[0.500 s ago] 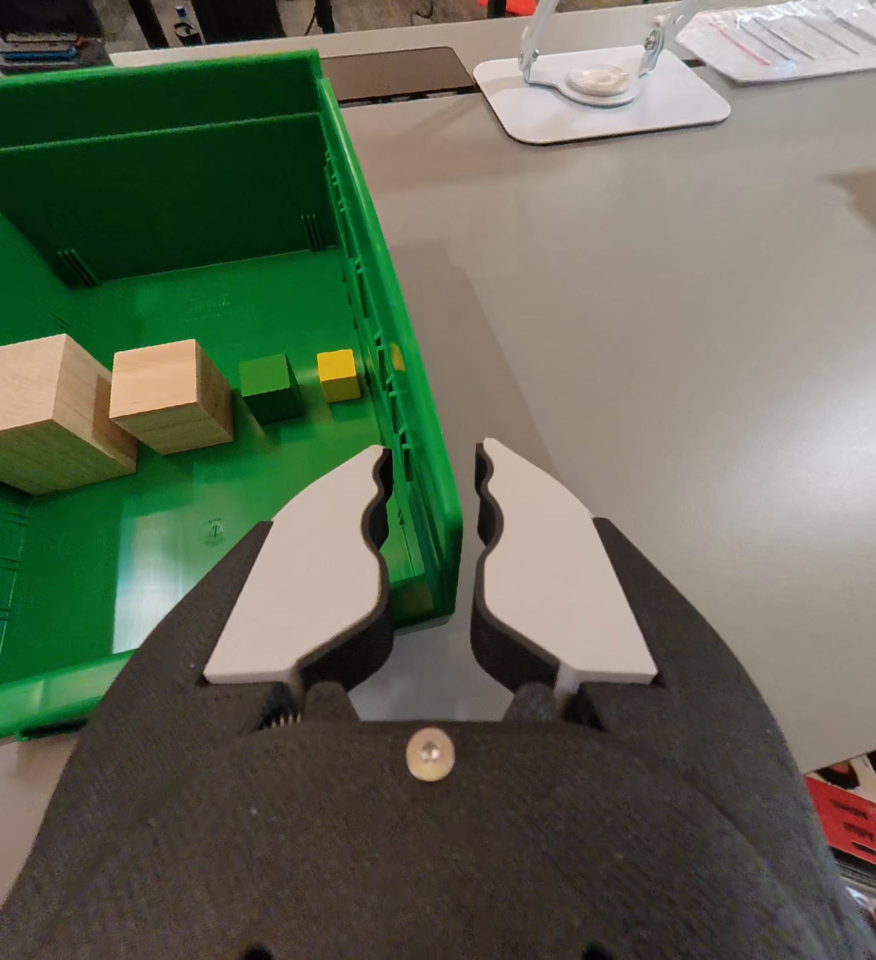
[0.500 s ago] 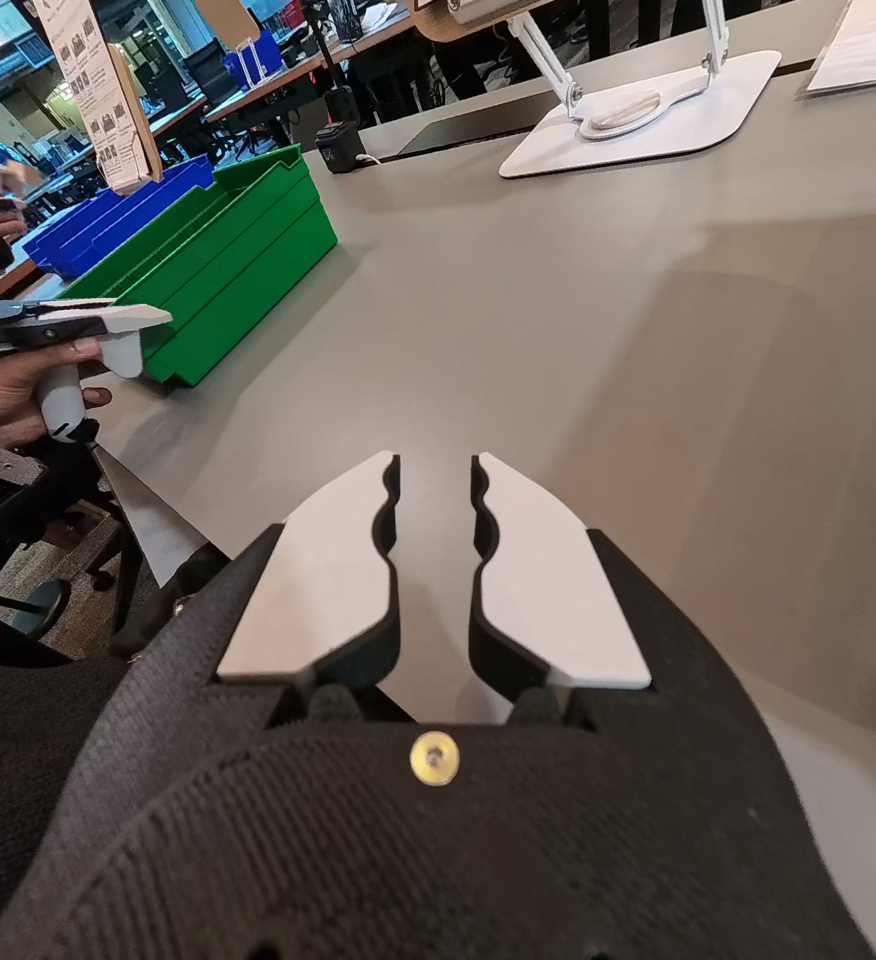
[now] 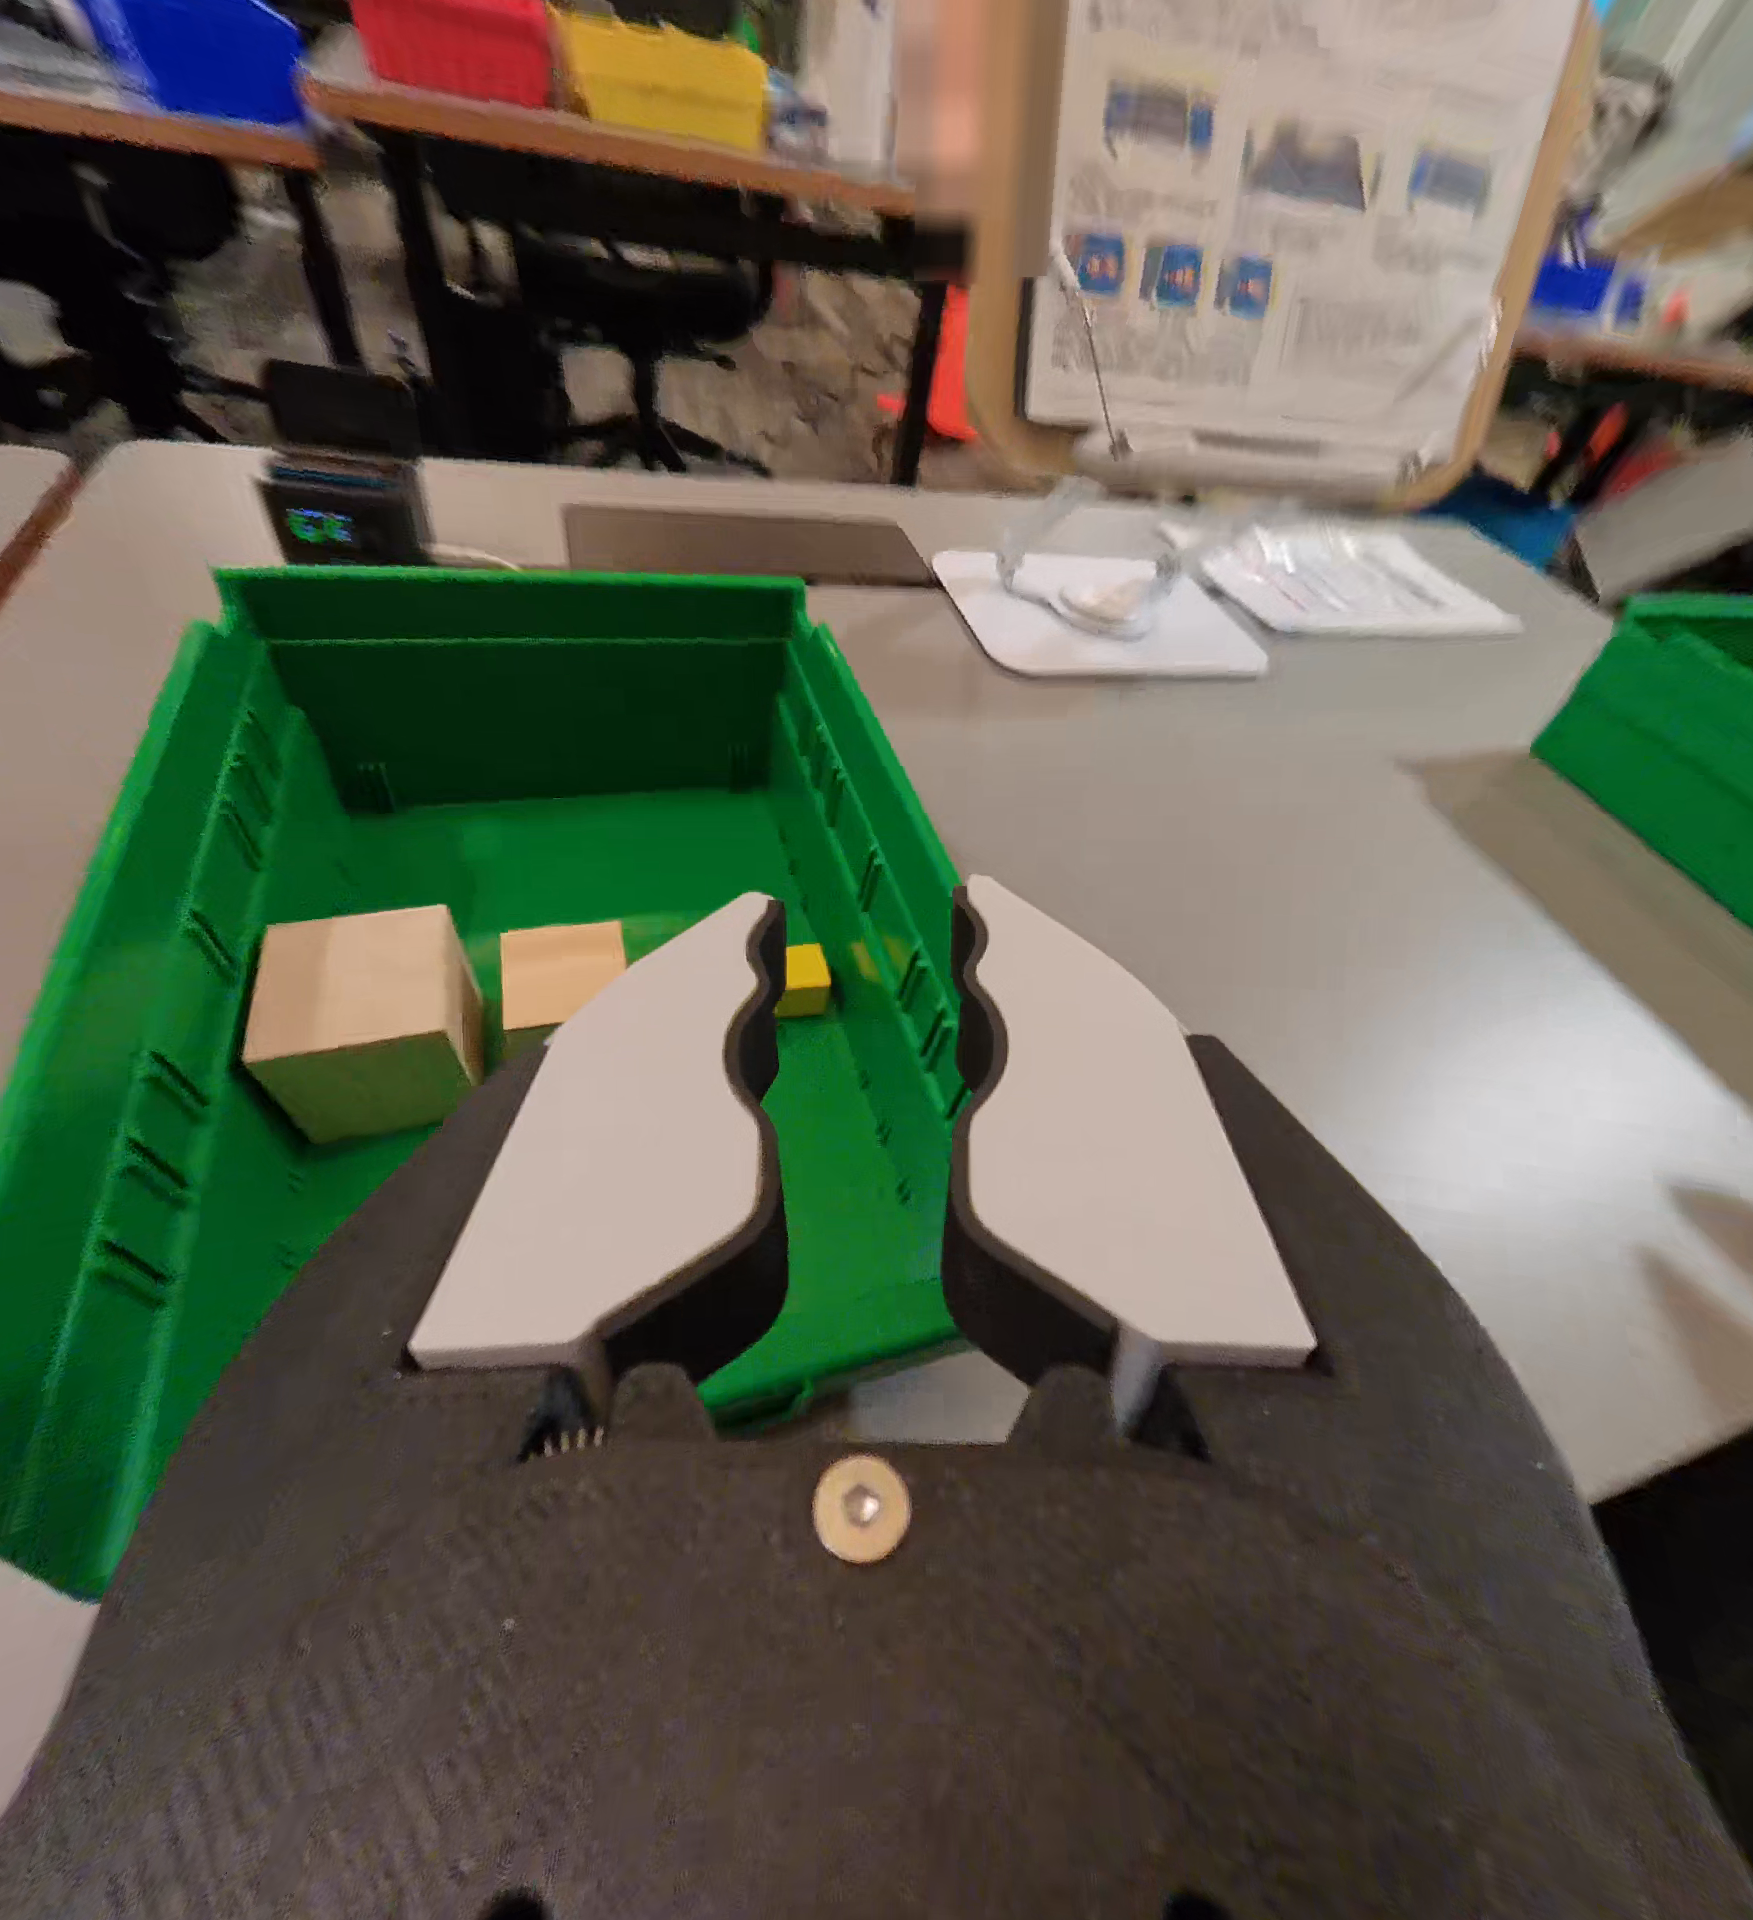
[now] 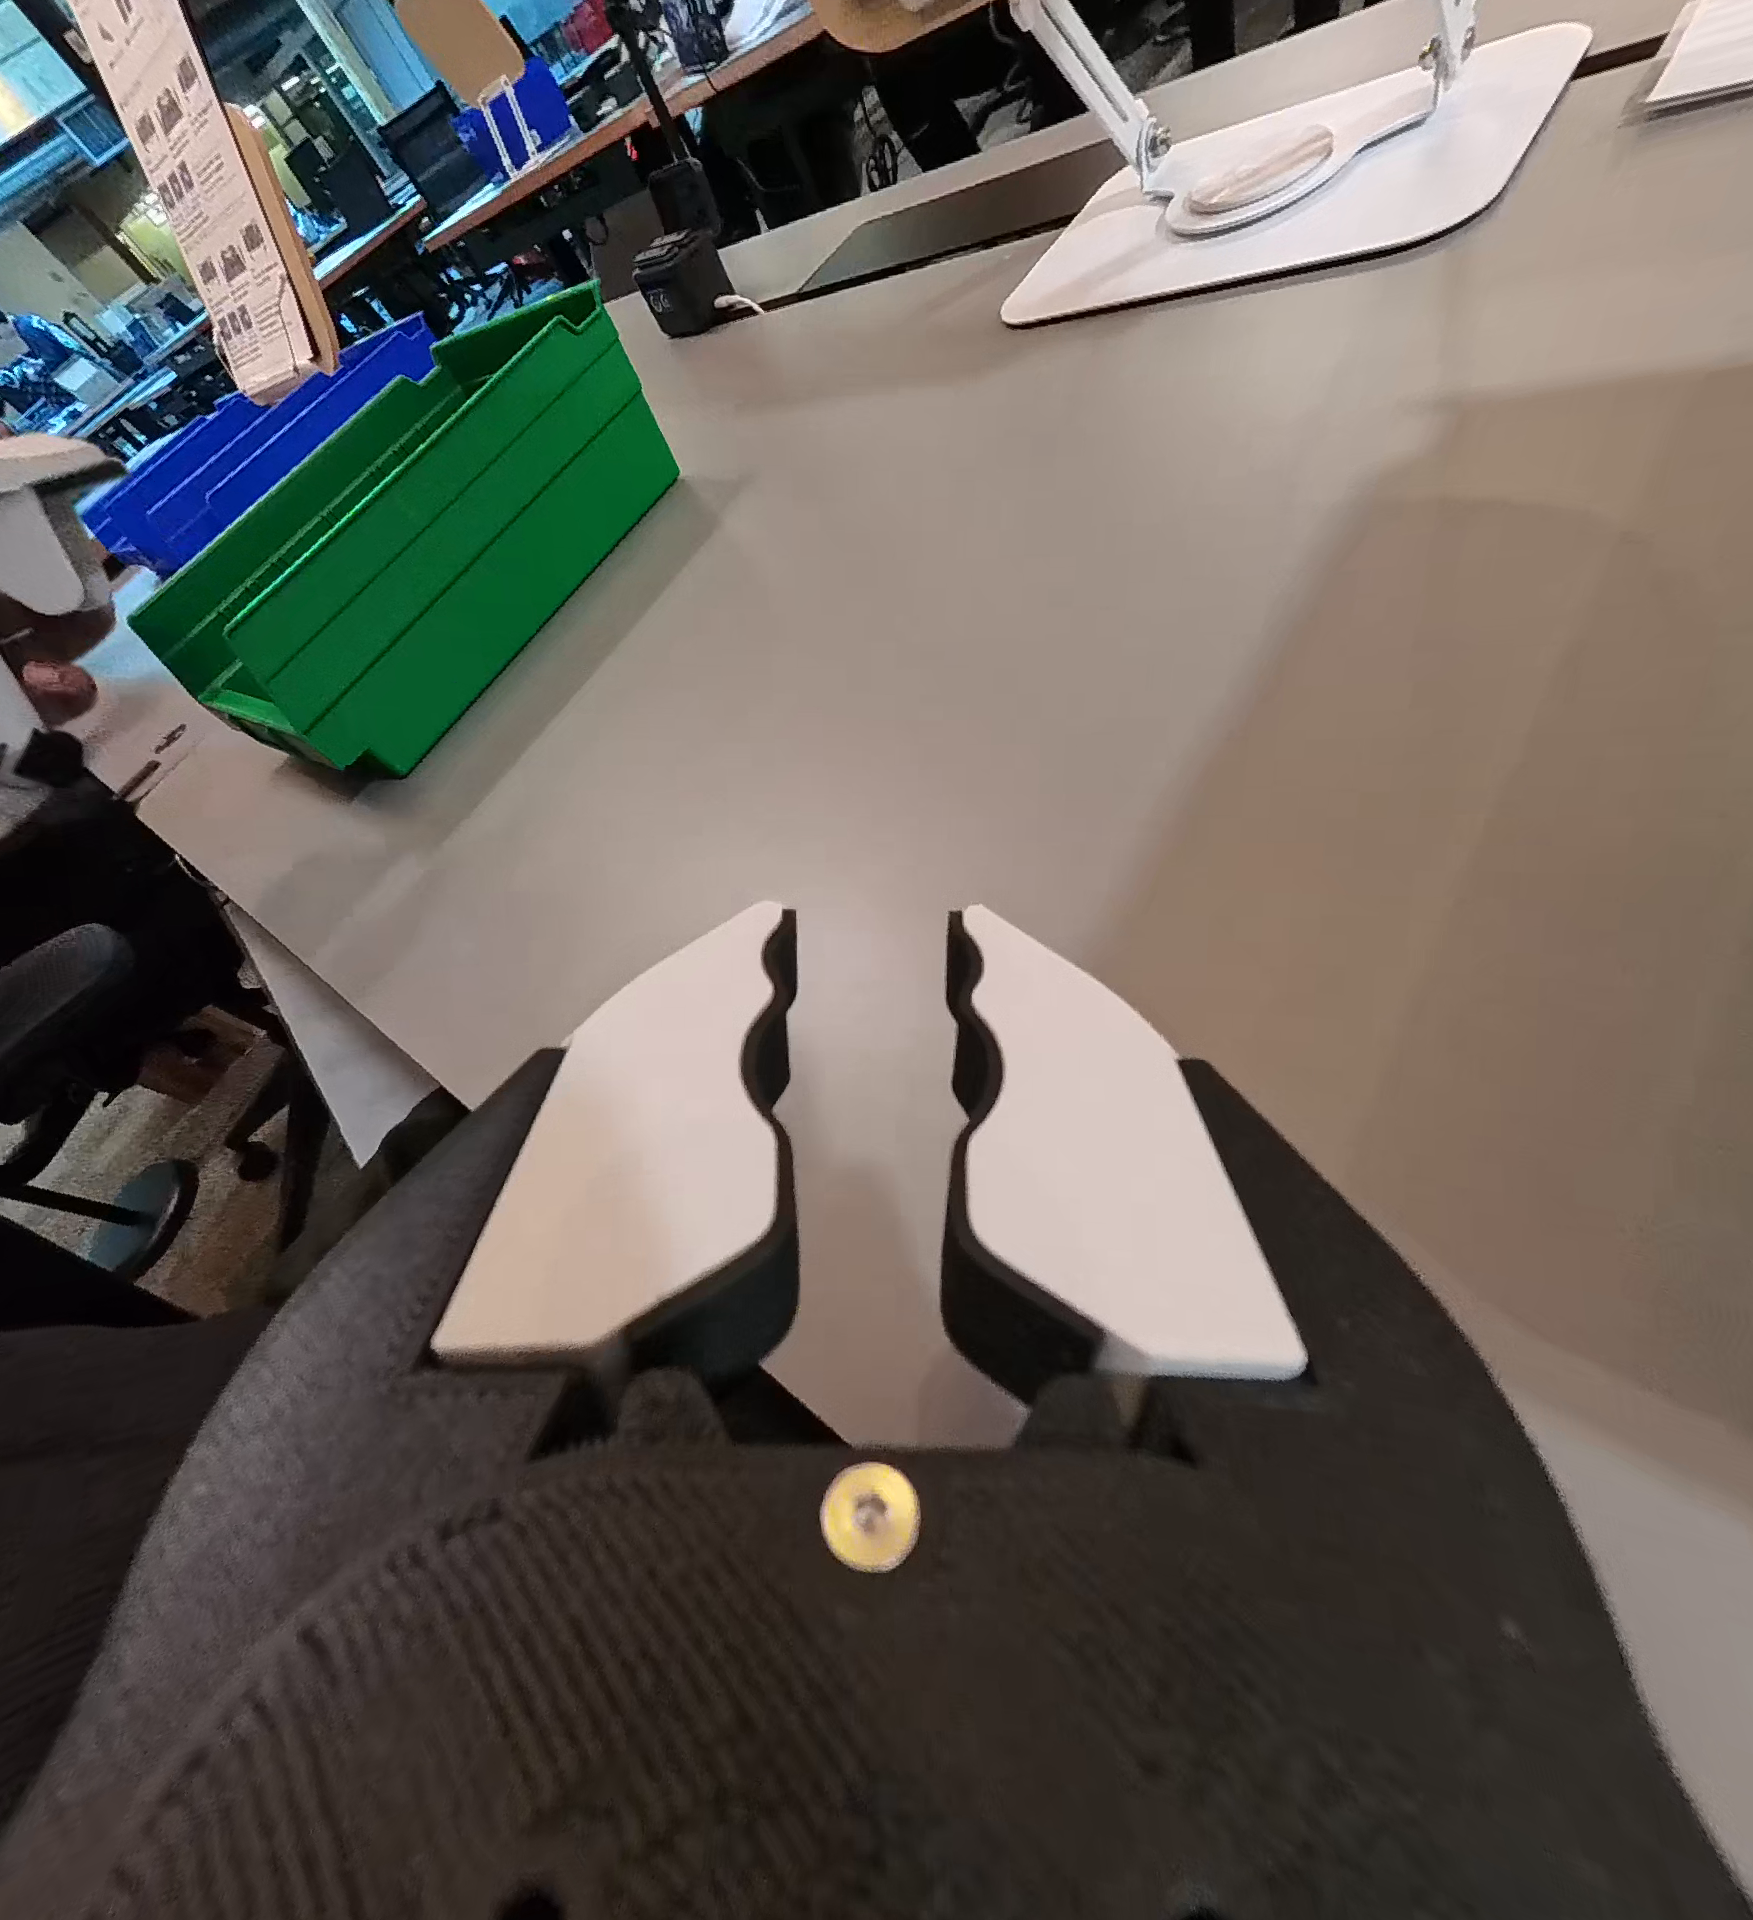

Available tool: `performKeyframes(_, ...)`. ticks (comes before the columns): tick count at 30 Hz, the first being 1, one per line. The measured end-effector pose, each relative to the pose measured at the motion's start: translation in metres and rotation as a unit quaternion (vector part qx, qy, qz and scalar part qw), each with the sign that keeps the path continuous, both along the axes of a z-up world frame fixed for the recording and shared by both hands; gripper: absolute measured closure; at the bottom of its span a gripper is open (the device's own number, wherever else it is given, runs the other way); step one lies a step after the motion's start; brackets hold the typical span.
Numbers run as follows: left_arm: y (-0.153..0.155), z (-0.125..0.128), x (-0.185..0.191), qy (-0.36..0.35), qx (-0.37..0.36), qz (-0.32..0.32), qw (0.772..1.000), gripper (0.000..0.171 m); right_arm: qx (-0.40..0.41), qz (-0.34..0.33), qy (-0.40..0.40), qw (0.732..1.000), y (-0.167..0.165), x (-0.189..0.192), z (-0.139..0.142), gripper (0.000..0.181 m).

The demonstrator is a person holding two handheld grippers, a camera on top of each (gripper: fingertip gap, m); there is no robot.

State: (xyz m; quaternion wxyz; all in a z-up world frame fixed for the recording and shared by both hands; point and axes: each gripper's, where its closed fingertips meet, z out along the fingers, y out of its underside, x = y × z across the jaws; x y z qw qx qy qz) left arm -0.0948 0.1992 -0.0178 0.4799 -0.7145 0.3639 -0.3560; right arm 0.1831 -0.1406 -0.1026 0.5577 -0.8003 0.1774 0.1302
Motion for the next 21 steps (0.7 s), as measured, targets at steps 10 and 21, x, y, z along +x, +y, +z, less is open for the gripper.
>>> performKeyframes(10, 0.036, -0.061, 0.043, 0.359, 0.126, -0.324, 0.866, 0.137, 0.014, -0.049, 0.041, 0.998, 0.0, 0.014, -0.001, 0.154)
performKeyframes(21, 0.046, -0.109, 0.071, 0.467, 0.161, -0.474, 0.729, 0.142, 0.003, -0.111, 0.038, 0.993, -0.008, 0.044, -0.009, 0.154)
